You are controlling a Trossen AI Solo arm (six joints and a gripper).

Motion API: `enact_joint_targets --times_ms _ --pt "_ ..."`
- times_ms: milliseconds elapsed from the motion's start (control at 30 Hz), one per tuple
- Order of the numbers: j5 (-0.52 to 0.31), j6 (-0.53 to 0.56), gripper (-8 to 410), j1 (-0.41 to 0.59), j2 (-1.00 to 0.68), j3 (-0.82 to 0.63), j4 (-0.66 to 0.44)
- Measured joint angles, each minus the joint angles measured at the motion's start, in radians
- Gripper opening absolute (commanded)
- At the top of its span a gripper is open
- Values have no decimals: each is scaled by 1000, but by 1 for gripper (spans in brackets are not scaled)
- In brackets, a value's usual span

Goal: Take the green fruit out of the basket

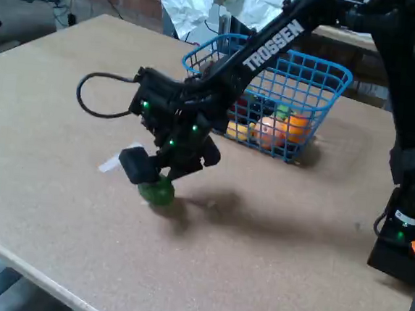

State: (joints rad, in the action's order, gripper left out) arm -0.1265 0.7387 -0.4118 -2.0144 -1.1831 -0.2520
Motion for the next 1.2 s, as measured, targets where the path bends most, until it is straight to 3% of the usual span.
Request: enact_joint_targets --times_ms 1200 --pt "-10 -3 206 -9 -27 0 18"
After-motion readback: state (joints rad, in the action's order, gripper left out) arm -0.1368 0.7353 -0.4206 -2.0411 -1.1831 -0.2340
